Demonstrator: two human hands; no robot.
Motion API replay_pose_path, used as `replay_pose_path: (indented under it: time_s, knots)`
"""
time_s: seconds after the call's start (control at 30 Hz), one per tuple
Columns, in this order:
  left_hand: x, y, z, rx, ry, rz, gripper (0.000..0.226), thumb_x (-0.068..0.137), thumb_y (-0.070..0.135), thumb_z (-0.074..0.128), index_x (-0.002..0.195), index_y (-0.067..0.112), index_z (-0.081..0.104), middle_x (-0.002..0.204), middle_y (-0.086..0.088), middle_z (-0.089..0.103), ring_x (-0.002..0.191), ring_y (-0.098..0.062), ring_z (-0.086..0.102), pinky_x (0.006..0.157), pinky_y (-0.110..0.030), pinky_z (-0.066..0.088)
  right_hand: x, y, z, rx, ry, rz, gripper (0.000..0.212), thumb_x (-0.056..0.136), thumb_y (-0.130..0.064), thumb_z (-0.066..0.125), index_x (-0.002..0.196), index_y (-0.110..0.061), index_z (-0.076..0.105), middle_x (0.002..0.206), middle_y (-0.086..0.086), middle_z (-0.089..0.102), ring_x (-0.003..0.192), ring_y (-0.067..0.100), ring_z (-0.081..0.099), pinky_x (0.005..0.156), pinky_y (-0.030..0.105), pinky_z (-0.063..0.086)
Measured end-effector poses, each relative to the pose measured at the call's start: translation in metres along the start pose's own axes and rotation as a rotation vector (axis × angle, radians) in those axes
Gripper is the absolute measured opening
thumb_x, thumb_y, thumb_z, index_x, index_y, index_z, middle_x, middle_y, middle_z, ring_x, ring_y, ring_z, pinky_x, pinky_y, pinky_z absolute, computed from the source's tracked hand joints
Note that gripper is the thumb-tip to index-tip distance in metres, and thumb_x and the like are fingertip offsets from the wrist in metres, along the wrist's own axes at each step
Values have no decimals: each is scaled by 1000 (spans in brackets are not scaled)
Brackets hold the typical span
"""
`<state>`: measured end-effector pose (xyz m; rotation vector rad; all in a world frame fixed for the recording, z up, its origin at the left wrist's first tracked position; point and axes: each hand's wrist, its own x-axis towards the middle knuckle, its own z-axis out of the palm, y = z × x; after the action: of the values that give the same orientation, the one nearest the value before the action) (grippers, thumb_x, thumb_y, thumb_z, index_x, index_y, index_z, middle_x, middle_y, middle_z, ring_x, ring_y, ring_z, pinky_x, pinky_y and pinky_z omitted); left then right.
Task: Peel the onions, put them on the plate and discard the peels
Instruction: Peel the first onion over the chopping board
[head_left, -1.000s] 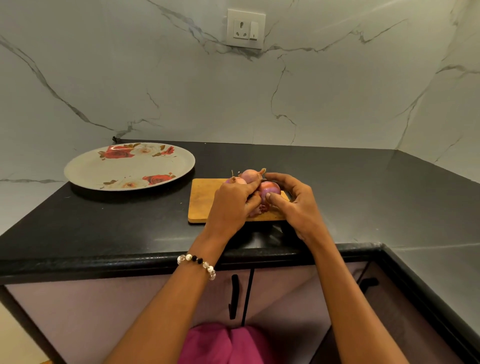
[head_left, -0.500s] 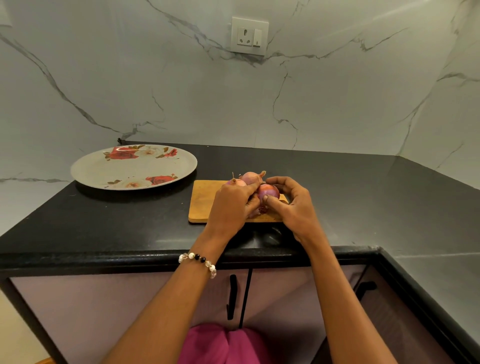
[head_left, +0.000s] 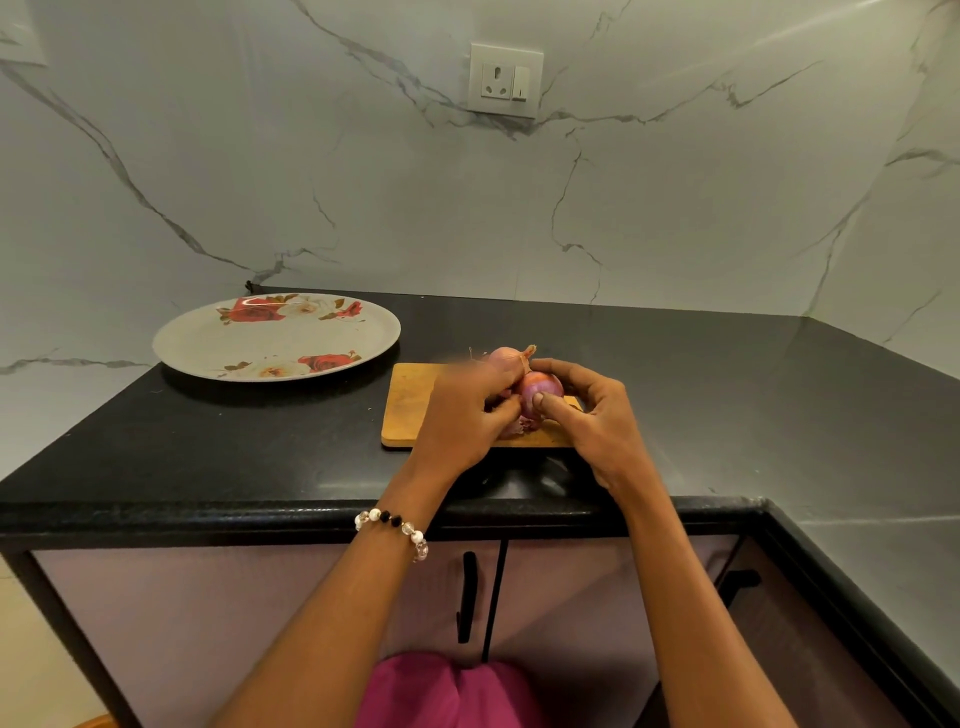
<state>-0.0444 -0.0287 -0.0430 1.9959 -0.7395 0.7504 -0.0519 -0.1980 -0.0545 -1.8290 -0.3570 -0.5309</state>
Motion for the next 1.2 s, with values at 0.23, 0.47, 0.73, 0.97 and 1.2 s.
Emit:
replay_pose_path:
  time_s: [0.23, 0.47, 0.73, 0.97, 1.2]
  knots:
    - [0, 1, 0, 4, -11, -8, 39, 84, 9, 68, 122, 8, 63, 103, -11, 72, 87, -13, 65, 84, -21, 51, 0, 3, 0, -15, -21, -7, 41, 79, -28, 72, 120, -24, 72, 117, 5, 69, 109, 20, 65, 93, 46, 57]
    - [3, -1, 4, 123, 75, 70, 30, 86, -2, 61, 114, 5, 68, 99, -14, 72, 87, -23, 68, 80, -17, 44, -1, 2, 0, -12, -47, -41, 37, 83, -18, 72, 119, -25, 71, 118, 7, 67, 110, 20, 65, 92, 40, 58]
    - [3, -2, 6, 18, 73, 23, 33, 88, 6, 64, 121, 8, 64, 110, -9, 70, 100, -17, 65, 89, -21, 48, 2, 0, 0, 46, 29, 5, 34, 87, -5, 72, 112, -28, 67, 110, -1, 71, 104, 17, 68, 92, 44, 57]
    - [3, -3, 6, 19, 27, 45, 34, 87, 7, 65, 121, 6, 63, 102, -10, 72, 92, -18, 67, 86, -27, 53, 1, 0, -1, 63, 27, -4, 32, 86, -3, 74, 113, -19, 68, 109, 2, 71, 103, 21, 69, 88, 47, 59]
    - [4, -5, 7, 83, 2, 83, 33, 86, 7, 65, 119, 5, 65, 99, -13, 72, 86, -21, 67, 82, -28, 52, 0, 2, -2, 50, 28, 4, 33, 85, -5, 75, 116, -14, 70, 111, 4, 71, 103, 20, 69, 88, 45, 59]
